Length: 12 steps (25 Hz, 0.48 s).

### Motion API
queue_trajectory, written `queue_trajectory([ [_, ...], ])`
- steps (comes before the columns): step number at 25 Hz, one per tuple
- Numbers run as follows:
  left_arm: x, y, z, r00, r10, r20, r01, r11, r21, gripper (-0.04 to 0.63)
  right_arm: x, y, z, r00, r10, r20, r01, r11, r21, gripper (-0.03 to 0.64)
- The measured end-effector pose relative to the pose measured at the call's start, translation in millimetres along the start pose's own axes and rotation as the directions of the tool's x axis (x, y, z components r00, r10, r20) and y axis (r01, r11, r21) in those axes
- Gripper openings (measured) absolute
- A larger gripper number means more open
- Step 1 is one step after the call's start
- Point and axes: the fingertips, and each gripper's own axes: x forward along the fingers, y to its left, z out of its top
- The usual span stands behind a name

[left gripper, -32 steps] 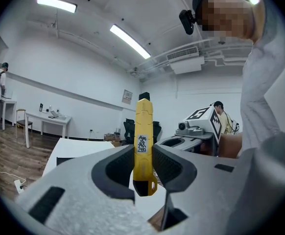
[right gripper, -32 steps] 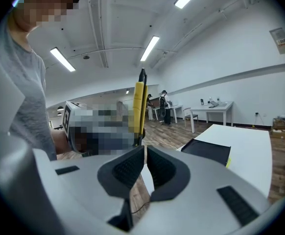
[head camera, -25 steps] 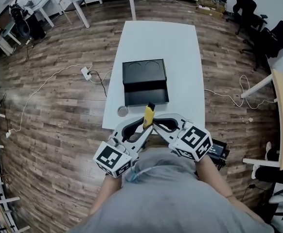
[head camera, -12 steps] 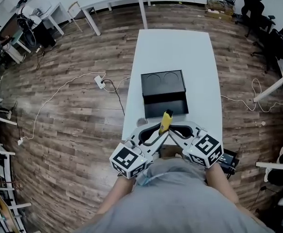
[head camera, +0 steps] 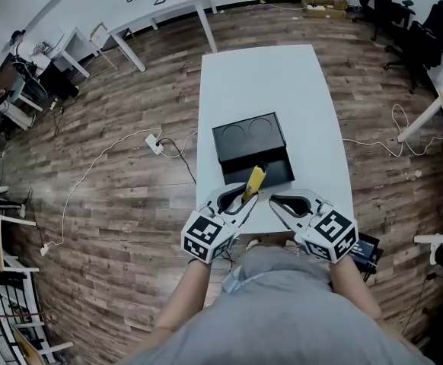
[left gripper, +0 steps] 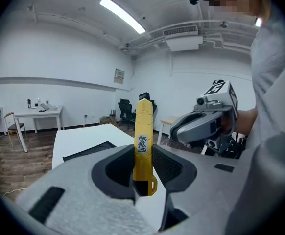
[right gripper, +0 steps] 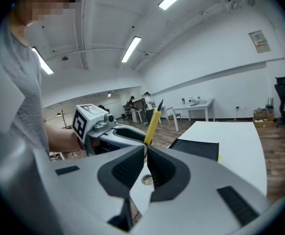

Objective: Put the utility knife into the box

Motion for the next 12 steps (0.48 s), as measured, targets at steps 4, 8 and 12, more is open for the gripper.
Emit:
queue_trajectory([
  [4, 19.8, 15.2, -20.5, 0.997, -0.012, -0.078, 0.013, 1.0, 0.012, 0.123, -2.4, -6.2, -3.1, 1.0, -0.013, 0.003, 0.013, 1.0, 0.016, 0.031],
  [8, 41.2, 32.0, -42.2, 0.986, -0.022, -0.167, 0.026, 1.0, 0.018, 0.123, -6.3, -11.7, -5.0, 1.0, -0.027, 0.012, 0.027, 0.999, 0.035, 0.031],
  [12, 61.5, 47.8, -64.7, 0.966, -0.036, -0.255, 0.046, 0.998, 0.032, 0.123, -8.0, -17.1, -8.7, 0.999, -0.045, 0.015, 0.044, 0.998, 0.051, 0.031],
])
